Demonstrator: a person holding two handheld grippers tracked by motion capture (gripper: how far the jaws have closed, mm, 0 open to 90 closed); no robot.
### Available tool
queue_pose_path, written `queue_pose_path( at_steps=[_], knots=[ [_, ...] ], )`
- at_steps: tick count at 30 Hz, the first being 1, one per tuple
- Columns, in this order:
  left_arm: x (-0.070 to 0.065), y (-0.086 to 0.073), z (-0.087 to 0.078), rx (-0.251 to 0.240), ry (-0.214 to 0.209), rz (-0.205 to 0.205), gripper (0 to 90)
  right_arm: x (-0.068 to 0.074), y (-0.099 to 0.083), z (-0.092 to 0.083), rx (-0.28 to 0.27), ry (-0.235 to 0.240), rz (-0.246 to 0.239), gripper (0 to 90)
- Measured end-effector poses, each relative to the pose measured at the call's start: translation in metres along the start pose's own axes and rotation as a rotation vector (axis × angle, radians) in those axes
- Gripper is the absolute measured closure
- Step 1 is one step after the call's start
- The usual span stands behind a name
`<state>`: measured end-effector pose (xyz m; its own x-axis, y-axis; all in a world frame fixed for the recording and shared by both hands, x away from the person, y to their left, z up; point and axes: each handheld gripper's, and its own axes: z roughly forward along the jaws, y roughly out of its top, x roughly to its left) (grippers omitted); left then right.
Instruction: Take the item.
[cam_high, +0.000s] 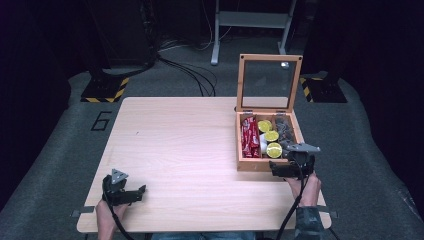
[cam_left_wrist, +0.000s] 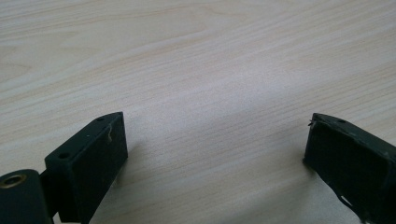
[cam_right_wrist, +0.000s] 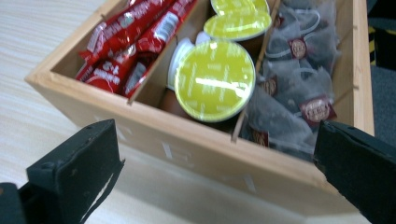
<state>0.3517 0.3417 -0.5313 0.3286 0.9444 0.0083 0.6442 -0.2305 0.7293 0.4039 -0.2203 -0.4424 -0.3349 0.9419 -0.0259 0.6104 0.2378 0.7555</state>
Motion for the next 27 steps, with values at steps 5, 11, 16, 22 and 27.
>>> queue_pose_path(
  at_steps=[5,11,16,22,27],
  knots=[
    [0.0,0.0,0.0,0.0,-0.001,0.005,5.4,0.002,0.007,0.01,0.003,0.004,0.01,0.0],
    [-0.001,0.0,0.0,0.002,-0.002,0.006,5.4,0.003,0.016,0.021,0.018,-0.004,0.015,4.2],
    [-0.001,0.0,0.0,0.001,-0.003,0.007,5.4,0.005,0.023,0.029,0.025,-0.025,0.013,13.8],
    [-0.001,0.0,0.0,-0.002,-0.005,0.008,5.4,0.01,0.027,0.039,0.061,-0.089,-0.007,20.2],
    [-0.001,0.0,0.0,-0.003,-0.007,0.009,5.4,0.012,0.028,0.043,0.066,-0.108,-0.021,23.8]
  ],
)
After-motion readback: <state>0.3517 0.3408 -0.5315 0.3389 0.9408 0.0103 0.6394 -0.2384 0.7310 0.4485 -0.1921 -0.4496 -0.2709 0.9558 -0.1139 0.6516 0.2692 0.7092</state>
